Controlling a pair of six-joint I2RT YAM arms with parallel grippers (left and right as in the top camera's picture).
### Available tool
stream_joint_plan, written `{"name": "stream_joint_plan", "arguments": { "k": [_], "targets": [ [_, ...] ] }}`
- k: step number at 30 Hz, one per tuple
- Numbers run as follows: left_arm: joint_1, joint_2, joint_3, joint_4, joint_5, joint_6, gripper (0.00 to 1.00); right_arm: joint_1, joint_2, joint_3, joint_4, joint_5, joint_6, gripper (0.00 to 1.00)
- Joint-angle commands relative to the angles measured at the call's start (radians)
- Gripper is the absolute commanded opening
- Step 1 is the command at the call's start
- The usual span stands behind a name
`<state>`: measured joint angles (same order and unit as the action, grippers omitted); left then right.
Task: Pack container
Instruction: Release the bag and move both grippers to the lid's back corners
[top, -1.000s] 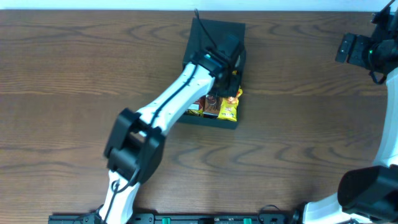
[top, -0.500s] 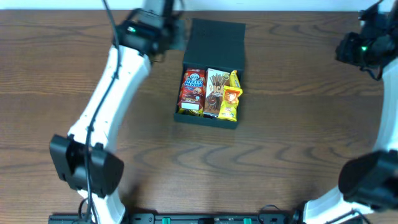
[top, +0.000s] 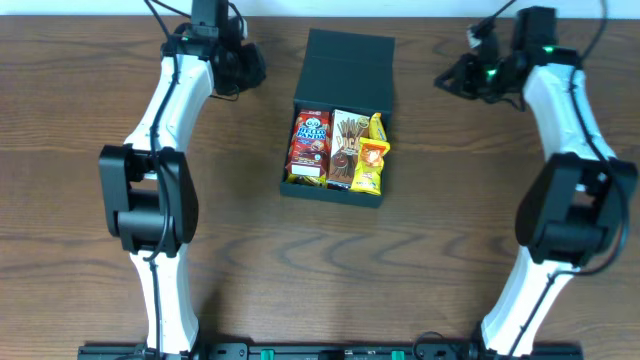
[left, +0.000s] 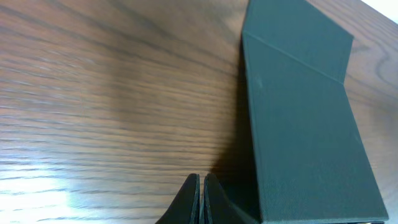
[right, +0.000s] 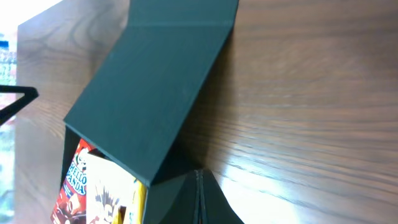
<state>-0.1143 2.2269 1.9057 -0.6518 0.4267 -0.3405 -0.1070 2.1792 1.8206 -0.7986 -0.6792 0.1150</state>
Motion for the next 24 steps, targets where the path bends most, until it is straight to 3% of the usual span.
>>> {"name": "stream_joint_plan", "arguments": {
  "k": [1,10,24],
  "targets": [
    [-0.002,0.036,-0.001,0.002,0.072,-0.029,0.06,0.014,0.052,0.01,0.011,-0.036,0.082,0.01],
    [-0.017,0.089,-0.001,0.008,0.099,-0.068,0.06,0.029,0.18,0.01,0.036,-0.167,0.143,0.02],
    [-0.066,0.109,-0.001,0.021,0.079,-0.068,0.06,0.121,0.213,0.01,0.106,-0.159,0.162,0.01]
  ]
}}
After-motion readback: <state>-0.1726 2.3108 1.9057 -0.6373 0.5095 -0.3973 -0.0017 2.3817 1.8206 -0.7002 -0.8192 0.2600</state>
